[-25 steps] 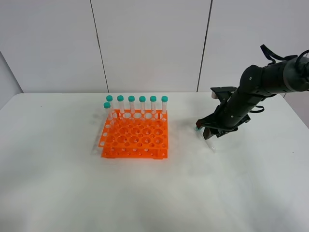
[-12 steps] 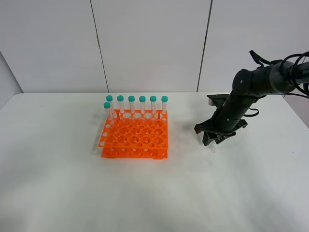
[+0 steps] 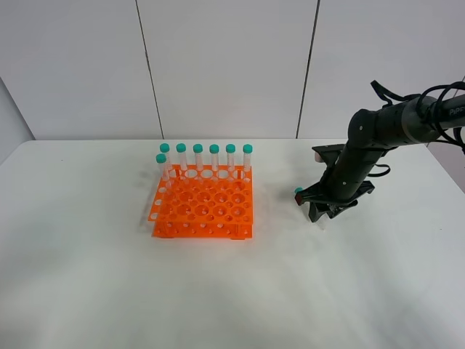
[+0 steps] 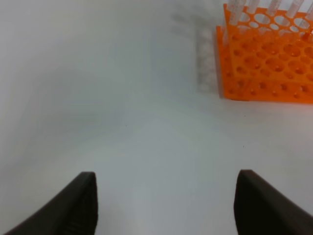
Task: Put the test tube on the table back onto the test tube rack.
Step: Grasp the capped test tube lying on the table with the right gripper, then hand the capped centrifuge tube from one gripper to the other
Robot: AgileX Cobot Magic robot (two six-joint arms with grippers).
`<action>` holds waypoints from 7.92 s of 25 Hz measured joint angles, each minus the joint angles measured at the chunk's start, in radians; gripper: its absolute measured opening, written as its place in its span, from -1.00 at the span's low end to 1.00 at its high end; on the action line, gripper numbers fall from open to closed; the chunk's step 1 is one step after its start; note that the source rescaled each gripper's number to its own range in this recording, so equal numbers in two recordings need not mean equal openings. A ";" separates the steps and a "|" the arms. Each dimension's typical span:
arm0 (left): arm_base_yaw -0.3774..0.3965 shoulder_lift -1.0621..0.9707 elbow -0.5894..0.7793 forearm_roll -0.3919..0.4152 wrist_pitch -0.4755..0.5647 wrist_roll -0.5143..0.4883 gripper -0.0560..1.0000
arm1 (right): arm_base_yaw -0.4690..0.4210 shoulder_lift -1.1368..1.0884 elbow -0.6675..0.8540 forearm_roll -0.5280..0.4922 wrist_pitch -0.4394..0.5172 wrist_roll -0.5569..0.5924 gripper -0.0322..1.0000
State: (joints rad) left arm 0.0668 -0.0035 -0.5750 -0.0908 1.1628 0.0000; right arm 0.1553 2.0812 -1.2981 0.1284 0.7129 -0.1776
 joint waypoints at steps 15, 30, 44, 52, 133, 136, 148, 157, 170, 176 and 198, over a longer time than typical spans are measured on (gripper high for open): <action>0.000 0.000 0.000 0.000 0.000 0.000 1.00 | 0.000 0.036 -0.006 -0.005 -0.012 0.000 0.68; 0.000 0.000 0.000 0.000 0.000 0.000 1.00 | 0.000 0.036 -0.006 -0.005 -0.025 0.000 0.64; 0.000 0.000 0.000 0.000 0.000 0.000 1.00 | 0.000 0.036 -0.006 -0.005 -0.025 -0.042 -0.92; 0.000 0.000 0.000 0.000 0.000 0.000 1.00 | 0.000 0.033 -0.006 -0.003 -0.032 -0.084 -0.92; 0.000 0.000 0.002 0.000 0.000 0.000 1.00 | 0.568 -0.383 0.495 -0.357 -1.236 0.322 -0.92; 0.000 0.000 0.002 0.000 0.000 0.000 1.00 | 0.568 -0.397 0.531 -0.360 -1.269 0.322 -0.92; 0.000 0.000 0.002 0.000 0.000 0.000 1.00 | 0.568 -0.493 0.592 -0.363 -1.288 0.314 -0.92; 0.000 0.000 0.002 0.000 0.000 0.000 1.00 | 0.568 -0.497 0.615 -0.363 -1.275 0.306 -0.92; 0.000 0.000 0.002 -0.001 -0.001 0.000 1.00 | 0.568 -0.497 0.619 -0.381 -1.281 0.295 -0.92; 0.000 0.000 0.002 -0.005 -0.001 0.000 1.00 | 0.568 -0.497 0.619 -0.389 -1.282 0.295 -0.92; 0.000 0.418 -0.362 -0.052 -0.067 0.013 1.00 | 0.568 -0.497 0.619 -0.389 -1.285 0.285 -0.92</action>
State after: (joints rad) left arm 0.0668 0.4144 -0.9367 -0.1427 1.0958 0.0132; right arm 0.7230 1.5842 -0.6787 -0.2605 -0.5720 0.1076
